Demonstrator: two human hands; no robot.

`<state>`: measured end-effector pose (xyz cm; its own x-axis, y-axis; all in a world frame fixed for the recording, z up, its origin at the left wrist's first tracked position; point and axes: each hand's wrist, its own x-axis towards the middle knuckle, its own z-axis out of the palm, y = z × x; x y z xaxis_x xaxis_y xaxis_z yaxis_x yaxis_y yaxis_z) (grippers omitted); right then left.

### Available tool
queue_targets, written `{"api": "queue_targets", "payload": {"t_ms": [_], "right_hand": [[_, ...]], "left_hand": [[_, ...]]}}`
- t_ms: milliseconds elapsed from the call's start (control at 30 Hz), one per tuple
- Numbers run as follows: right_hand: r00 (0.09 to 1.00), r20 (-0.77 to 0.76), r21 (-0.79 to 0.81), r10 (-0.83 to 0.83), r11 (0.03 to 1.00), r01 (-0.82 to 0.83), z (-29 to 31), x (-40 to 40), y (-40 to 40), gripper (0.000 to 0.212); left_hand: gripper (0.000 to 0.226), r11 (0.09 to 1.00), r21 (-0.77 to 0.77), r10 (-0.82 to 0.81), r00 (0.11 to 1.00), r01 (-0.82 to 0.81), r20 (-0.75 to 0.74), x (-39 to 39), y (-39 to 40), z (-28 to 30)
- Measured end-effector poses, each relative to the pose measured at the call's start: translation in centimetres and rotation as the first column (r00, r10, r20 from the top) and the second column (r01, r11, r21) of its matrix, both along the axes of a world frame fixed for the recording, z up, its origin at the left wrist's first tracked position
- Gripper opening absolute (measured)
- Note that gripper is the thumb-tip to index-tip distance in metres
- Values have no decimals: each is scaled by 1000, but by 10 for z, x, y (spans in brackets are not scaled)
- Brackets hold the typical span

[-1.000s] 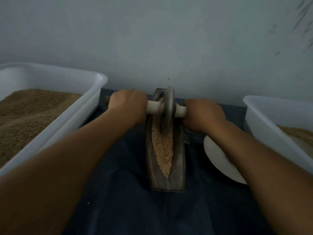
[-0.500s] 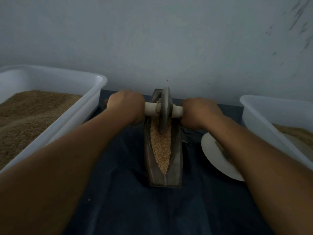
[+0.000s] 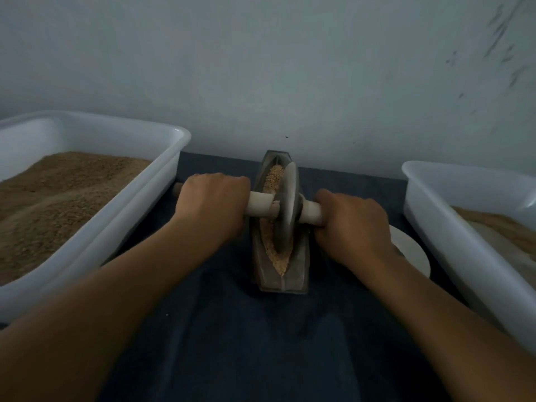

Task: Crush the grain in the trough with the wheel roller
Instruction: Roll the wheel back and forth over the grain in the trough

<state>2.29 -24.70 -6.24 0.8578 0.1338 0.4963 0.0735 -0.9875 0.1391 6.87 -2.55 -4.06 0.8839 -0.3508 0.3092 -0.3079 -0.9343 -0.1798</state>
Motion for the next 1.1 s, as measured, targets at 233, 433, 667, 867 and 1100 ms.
{"api": "queue_targets", "payload": {"t_ms": [233, 433, 667, 867, 1100], "right_hand": [[992, 126, -50, 20, 999, -14, -1, -12, 1, 24], [999, 36, -91, -2, 996, 6, 5, 27, -2, 23], [998, -56, 18, -2, 1000, 3, 4, 76, -12, 27], [962, -274, 48, 8, 999, 5, 16, 102, -21, 41], [938, -347, 54, 4, 998, 16, 21, 109, -21, 38]], "left_hand": [[32, 999, -51, 2, 999, 0, 47, -10, 5, -9], [23, 997, -57, 50, 993, -57, -104, 18, -1, -6], [37, 994, 2, 109, 956, -113, -274, 67, -15, 10], [36, 968, 242, 173, 863, -61, -476, 95, -37, 27], [37, 970, 234, 186, 834, -70, -519, 104, -36, 30]]}}
